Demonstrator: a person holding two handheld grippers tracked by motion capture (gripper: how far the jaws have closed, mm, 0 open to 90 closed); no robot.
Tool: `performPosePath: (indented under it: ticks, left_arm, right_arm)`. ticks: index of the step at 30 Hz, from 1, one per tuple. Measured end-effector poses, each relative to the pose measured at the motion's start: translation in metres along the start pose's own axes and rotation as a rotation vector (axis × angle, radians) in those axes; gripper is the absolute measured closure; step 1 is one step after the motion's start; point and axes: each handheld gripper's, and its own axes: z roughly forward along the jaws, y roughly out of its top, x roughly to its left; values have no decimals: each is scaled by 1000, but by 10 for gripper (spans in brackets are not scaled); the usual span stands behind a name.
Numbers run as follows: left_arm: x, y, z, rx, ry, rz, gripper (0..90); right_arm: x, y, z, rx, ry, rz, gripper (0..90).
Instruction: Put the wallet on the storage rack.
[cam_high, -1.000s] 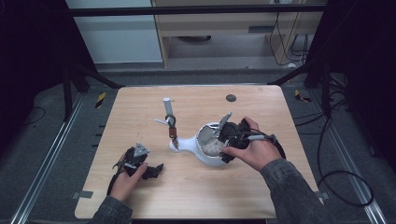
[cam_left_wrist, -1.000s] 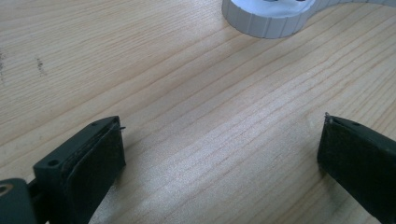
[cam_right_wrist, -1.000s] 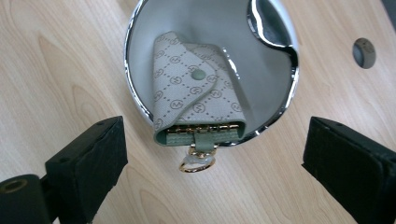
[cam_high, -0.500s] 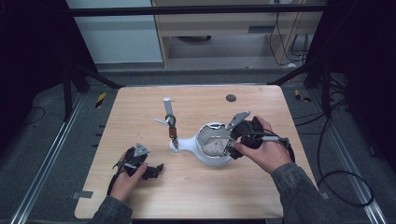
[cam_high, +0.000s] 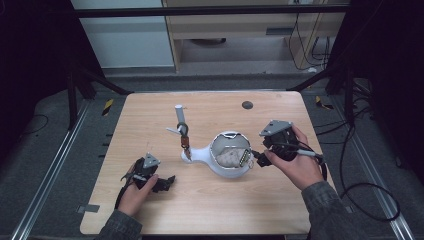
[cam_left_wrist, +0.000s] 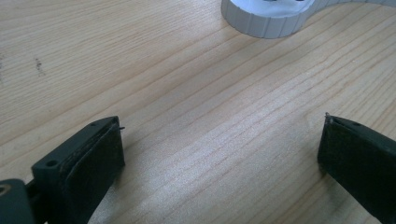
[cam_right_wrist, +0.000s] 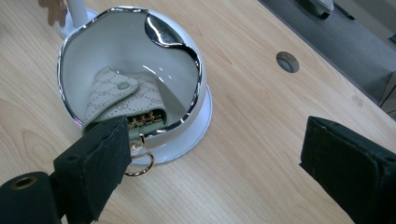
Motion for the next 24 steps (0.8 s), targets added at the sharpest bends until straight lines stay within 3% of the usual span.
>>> performPosePath:
  ticks: [8,16,24]
  left_arm:
    - [0,0,0,0,-1,0,0]
    - [0,0,0,0,0,0,0]
    - [0,0,0,1,-3,0,0]
  right_arm:
    - [-8,-8,-4,-42,-21,62,88]
    - [-17,-14,0,-48,-46,112,87]
    - [-29,-29,7,-48,-37,183,61]
